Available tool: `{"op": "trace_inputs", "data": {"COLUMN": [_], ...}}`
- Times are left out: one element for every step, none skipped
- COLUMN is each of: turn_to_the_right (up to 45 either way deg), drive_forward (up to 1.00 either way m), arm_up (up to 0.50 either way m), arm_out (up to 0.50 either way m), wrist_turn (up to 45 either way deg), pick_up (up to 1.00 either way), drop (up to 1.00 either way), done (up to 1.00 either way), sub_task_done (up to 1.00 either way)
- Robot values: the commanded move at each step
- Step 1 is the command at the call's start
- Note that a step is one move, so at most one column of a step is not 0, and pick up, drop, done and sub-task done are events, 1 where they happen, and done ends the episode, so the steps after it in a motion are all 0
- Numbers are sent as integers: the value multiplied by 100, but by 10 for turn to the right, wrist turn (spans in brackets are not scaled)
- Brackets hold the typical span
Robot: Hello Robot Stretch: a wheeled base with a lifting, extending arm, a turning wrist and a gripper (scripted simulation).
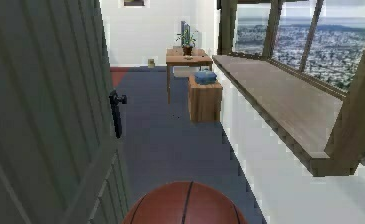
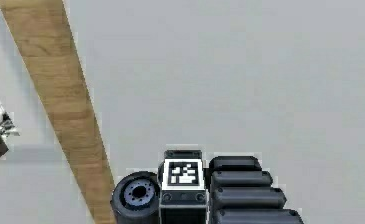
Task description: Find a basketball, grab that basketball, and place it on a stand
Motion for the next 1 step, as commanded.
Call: {"op": "trace_inputs", "data": {"turn_to_the_right": [0], "drive_forward": [90], "arm_up": [0], "arm_out": [0], "wrist_turn": [0], "pick_up": [0], "drop": [0], "done": [0], "sub_task_done": [0]}}
